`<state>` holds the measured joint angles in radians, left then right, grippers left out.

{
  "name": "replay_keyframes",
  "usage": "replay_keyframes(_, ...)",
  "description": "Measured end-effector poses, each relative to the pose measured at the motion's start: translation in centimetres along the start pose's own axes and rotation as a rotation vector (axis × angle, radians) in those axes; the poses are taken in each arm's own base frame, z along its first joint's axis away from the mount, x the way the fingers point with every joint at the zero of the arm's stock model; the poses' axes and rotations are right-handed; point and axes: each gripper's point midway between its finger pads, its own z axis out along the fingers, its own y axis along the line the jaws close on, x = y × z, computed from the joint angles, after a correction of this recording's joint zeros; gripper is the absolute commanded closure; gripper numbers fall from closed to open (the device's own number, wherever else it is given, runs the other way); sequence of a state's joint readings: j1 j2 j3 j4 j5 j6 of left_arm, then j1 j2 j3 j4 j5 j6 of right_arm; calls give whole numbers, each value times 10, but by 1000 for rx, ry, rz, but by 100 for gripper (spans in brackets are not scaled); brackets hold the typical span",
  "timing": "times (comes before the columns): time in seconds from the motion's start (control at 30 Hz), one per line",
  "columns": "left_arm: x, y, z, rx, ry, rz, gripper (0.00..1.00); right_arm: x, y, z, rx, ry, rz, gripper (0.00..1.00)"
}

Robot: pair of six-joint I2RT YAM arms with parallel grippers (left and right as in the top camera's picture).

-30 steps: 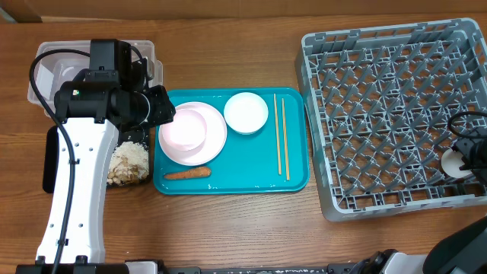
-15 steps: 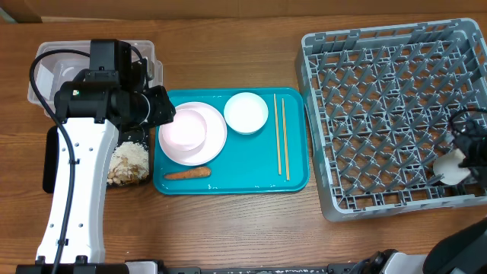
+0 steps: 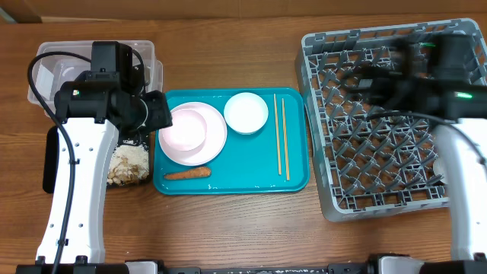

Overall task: Sort waste into correct bins and load items into the dishwasher
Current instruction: 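Reach the right gripper to the white bowl and grasp it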

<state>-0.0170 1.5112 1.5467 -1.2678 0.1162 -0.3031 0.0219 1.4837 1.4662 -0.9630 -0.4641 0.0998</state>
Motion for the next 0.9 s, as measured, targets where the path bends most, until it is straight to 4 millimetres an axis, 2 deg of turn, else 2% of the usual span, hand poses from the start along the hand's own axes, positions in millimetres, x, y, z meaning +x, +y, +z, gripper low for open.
replay_keyframes(0.03,2,9,0,-47,5,-22,42,6,21,20,-13,32,-67,14)
replay_keyframes(0.1,4,18,-1,-103,4,-46,42,13,44,53,-8,58,-158,14)
replay_keyframes(0.17,4,23,-1,-128,0,-60,42,19,58,81,11,74,-214,15)
replay_keyframes(0.23,3,25,-2,-139,-4,-66,42,26,63,109,51,86,-233,17)
replay_keyframes(0.33,2,27,-2,-151,-8,-67,41,43,58,149,113,137,-221,21)
replay_keyframes(0.4,2,28,-2,-157,-11,-67,41,51,48,173,152,158,-193,24)
replay_keyframes(0.5,2,28,-2,-160,-12,-67,41,66,31,201,196,203,-140,34)
replay_keyframes(0.63,2,28,-2,-161,-12,-67,41,81,18,223,217,247,-93,47)
replay_keyframes(0.73,2,28,-2,-161,-12,-67,41,88,14,230,221,268,-76,61)
replay_keyframes(0.9,2,29,-2,-163,-13,-67,40,92,12,230,227,283,-61,63)
